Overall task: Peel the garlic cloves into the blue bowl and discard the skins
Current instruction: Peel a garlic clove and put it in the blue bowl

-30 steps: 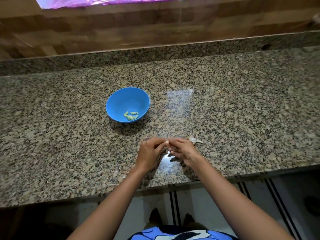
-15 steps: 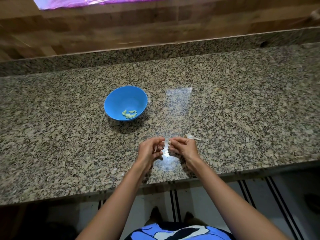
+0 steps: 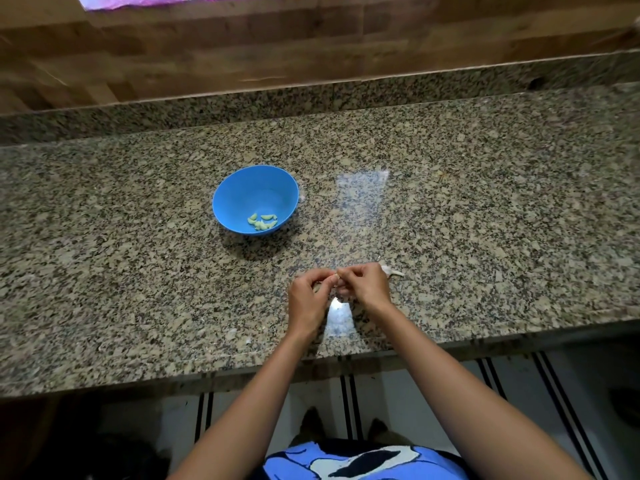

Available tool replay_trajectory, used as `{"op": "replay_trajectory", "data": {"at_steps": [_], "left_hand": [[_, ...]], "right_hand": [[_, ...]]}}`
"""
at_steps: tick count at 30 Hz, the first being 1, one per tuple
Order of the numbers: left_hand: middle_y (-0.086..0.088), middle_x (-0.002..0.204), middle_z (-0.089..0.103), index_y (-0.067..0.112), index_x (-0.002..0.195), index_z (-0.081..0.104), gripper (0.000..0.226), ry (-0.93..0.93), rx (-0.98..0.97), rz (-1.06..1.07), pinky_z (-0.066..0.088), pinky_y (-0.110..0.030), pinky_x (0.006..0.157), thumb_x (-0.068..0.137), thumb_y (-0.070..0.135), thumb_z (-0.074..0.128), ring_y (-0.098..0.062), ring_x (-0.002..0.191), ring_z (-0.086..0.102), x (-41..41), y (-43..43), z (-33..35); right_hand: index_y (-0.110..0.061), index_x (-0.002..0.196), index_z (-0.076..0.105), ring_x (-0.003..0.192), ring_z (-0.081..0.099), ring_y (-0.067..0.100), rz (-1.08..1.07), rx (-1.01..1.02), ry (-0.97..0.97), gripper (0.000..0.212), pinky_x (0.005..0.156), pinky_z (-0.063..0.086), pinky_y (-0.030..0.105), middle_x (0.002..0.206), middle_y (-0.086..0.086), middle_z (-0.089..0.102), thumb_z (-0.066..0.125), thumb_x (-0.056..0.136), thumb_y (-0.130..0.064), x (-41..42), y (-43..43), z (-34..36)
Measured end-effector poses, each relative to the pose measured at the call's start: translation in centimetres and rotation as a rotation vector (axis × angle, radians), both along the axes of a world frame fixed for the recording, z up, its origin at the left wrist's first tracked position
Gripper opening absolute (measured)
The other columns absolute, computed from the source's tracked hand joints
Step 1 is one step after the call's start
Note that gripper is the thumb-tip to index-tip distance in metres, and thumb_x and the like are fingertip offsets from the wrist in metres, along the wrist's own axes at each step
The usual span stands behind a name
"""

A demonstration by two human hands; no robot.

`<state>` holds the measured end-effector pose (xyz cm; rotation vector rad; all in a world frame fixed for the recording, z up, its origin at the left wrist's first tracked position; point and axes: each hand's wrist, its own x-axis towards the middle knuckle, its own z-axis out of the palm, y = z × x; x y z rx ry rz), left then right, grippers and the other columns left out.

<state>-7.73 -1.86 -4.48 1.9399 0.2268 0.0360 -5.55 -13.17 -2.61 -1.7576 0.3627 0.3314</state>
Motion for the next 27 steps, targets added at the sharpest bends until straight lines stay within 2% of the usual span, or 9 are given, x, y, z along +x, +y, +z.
{"op": "replay_trajectory", "data": {"at_steps": [3,6,10,14,15,19,21,24,27], "left_hand": [[0.001,0.091,0.069,0.009,0.101,0.069,0.014,0.054,-0.058,0.073,0.051,-0.012,0.071,0.089,0.011,0.062,-0.008,0.085,0.064,0.3,0.0,-0.4],[-0.002,0.095,0.07,0.007,0.104,0.068,0.017,0.086,-0.124,0.084,0.053,-0.016,0.075,0.089,0.009,0.061,-0.013,0.091,0.066,0.8,0.6,-0.5],[0.002,0.098,0.07,0.008,0.106,0.069,0.02,0.042,-0.044,0.064,0.051,-0.013,0.077,0.088,0.007,0.063,-0.008,0.089,0.065,0.7,0.6,-0.3],[0.004,0.096,0.068,0.007,0.108,0.069,0.021,0.049,-0.018,0.042,0.049,-0.01,0.073,0.088,0.006,0.062,-0.006,0.086,0.063,0.8,0.4,0.0],[0.003,0.096,0.068,0.007,0.107,0.069,0.021,0.06,-0.035,0.029,0.05,-0.01,0.072,0.088,0.005,0.061,-0.005,0.085,0.062,0.9,0.5,0.1],[-0.006,0.098,0.071,0.002,0.106,0.068,0.021,0.081,-0.113,-0.047,0.052,-0.011,0.071,0.087,0.001,0.061,-0.009,0.086,0.065,1.2,1.4,0.4],[-0.009,0.099,0.071,0.001,0.106,0.068,0.021,0.087,-0.14,-0.066,0.051,-0.011,0.071,0.087,0.0,0.061,-0.007,0.084,0.065,1.2,1.7,0.3],[-0.003,0.102,0.069,0.003,0.109,0.068,0.022,0.108,-0.098,-0.011,0.05,-0.008,0.072,0.089,0.005,0.061,-0.007,0.088,0.063,1.1,1.3,0.2],[0.002,0.095,0.069,0.005,0.109,0.067,0.02,0.204,-0.238,0.062,0.05,-0.01,0.069,0.092,0.01,0.058,-0.008,0.087,0.064,1.1,0.8,0.3]], "right_hand": [[-0.007,0.081,0.069,0.07,0.065,0.025,0.094,-0.016,-0.04,0.01,0.074,0.056,0.04,0.079,0.016,0.07,0.063,0.087,-0.012,0.4,0.1,0.5],[-0.003,0.088,0.069,0.078,0.066,0.029,0.159,0.047,-0.048,0.007,0.078,0.056,0.039,0.085,0.019,0.07,0.064,0.085,-0.008,0.5,-0.2,0.6],[-0.006,0.087,0.067,0.067,0.062,0.019,0.251,-0.092,-0.097,0.011,0.072,0.055,0.039,0.075,0.01,0.067,0.058,0.09,-0.01,0.4,0.0,0.1],[-0.003,0.088,0.066,0.063,0.056,0.014,0.276,-0.259,-0.139,0.015,0.066,0.053,0.031,0.071,0.006,0.062,0.055,0.091,-0.011,0.1,0.5,-0.1],[-0.003,0.089,0.067,0.064,0.056,0.014,0.27,-0.245,-0.128,0.014,0.066,0.052,0.031,0.071,0.006,0.062,0.055,0.091,-0.01,0.2,0.4,-0.1],[0.002,0.096,0.066,0.063,0.057,0.015,0.199,0.092,0.019,0.014,0.062,0.052,0.024,0.071,0.008,0.062,0.053,0.091,0.001,0.6,-0.1,0.3],[-0.001,0.094,0.067,0.065,0.06,0.018,0.204,0.108,0.026,0.013,0.066,0.054,0.028,0.071,0.009,0.064,0.055,0.09,-0.001,0.8,-0.2,0.0],[-0.017,0.077,0.069,0.069,0.066,0.024,0.22,-0.096,-0.083,0.015,0.073,0.058,0.042,0.071,0.007,0.068,0.061,0.088,-0.011,0.6,0.3,-0.7],[-0.014,0.078,0.068,0.055,0.057,0.013,0.273,-0.343,-0.238,0.017,0.06,0.052,0.031,0.063,-0.001,0.062,0.057,0.09,-0.017,0.3,0.7,-0.9]]}}
